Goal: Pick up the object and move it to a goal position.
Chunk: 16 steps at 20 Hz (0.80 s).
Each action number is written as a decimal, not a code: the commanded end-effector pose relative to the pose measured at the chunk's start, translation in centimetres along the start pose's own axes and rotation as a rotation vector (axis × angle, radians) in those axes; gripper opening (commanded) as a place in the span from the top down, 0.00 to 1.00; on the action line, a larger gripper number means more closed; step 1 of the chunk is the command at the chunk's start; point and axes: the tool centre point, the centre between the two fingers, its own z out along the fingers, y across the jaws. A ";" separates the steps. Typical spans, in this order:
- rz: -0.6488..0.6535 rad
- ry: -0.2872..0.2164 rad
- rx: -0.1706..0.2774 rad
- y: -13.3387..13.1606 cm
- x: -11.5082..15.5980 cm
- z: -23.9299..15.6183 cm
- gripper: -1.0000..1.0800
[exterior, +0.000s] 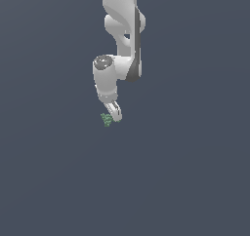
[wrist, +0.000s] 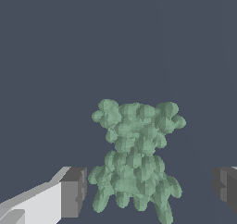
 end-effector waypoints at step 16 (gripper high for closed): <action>0.005 0.000 0.000 0.1 0.0 4.1 1.00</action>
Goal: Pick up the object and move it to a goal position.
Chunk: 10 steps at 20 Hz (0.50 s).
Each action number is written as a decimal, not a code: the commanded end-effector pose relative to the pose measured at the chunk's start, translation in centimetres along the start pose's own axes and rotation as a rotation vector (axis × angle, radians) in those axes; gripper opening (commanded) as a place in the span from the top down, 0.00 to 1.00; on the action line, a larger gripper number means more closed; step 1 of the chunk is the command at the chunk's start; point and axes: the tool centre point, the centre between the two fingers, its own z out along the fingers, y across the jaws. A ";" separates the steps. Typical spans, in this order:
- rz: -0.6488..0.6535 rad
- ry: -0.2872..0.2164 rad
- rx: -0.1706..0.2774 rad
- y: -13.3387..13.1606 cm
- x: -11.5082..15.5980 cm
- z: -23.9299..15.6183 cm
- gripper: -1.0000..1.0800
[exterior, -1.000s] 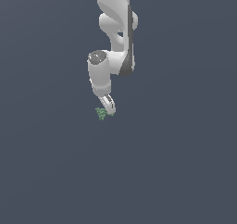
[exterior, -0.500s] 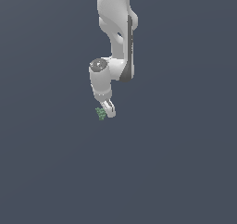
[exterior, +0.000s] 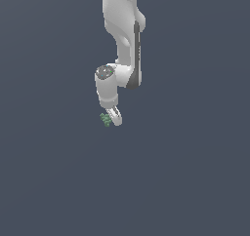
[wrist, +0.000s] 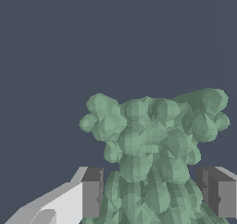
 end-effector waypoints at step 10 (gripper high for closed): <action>0.001 0.000 -0.001 0.0 0.0 -0.2 1.00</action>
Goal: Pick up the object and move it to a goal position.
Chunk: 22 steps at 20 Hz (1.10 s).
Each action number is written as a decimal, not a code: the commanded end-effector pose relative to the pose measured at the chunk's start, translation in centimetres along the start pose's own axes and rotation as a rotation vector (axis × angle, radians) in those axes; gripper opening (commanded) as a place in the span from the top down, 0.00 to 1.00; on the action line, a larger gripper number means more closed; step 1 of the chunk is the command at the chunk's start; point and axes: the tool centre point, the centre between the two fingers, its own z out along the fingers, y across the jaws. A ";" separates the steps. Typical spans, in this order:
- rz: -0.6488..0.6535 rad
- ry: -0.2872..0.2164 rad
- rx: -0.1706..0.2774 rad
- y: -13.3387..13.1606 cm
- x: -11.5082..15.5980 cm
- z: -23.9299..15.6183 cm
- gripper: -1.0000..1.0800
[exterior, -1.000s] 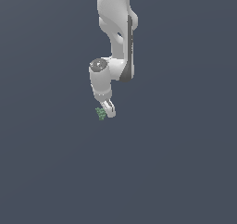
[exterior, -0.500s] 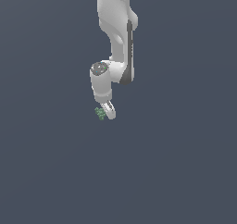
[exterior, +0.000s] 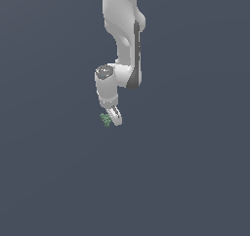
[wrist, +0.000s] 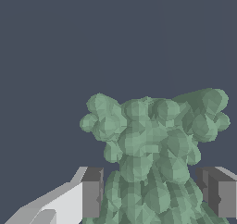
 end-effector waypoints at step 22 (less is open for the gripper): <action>0.003 0.002 -0.002 -1.3 -4.9 -13.4 1.00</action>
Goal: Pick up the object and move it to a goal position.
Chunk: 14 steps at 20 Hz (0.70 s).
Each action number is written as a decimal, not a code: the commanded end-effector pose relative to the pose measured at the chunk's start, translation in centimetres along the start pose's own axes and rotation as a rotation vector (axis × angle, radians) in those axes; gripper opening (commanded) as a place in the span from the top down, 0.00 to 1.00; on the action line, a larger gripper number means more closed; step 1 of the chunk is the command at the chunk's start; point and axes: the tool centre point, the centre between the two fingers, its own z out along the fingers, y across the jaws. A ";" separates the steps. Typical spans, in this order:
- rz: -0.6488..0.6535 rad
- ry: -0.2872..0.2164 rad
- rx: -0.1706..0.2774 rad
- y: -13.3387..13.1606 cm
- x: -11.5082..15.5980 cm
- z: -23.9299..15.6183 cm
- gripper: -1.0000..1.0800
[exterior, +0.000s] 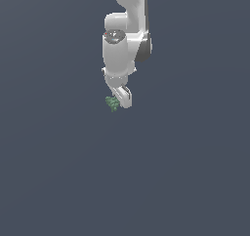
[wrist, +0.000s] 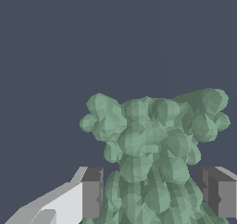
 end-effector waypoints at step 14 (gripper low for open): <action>0.002 0.005 -0.002 -1.4 -5.3 -15.1 1.00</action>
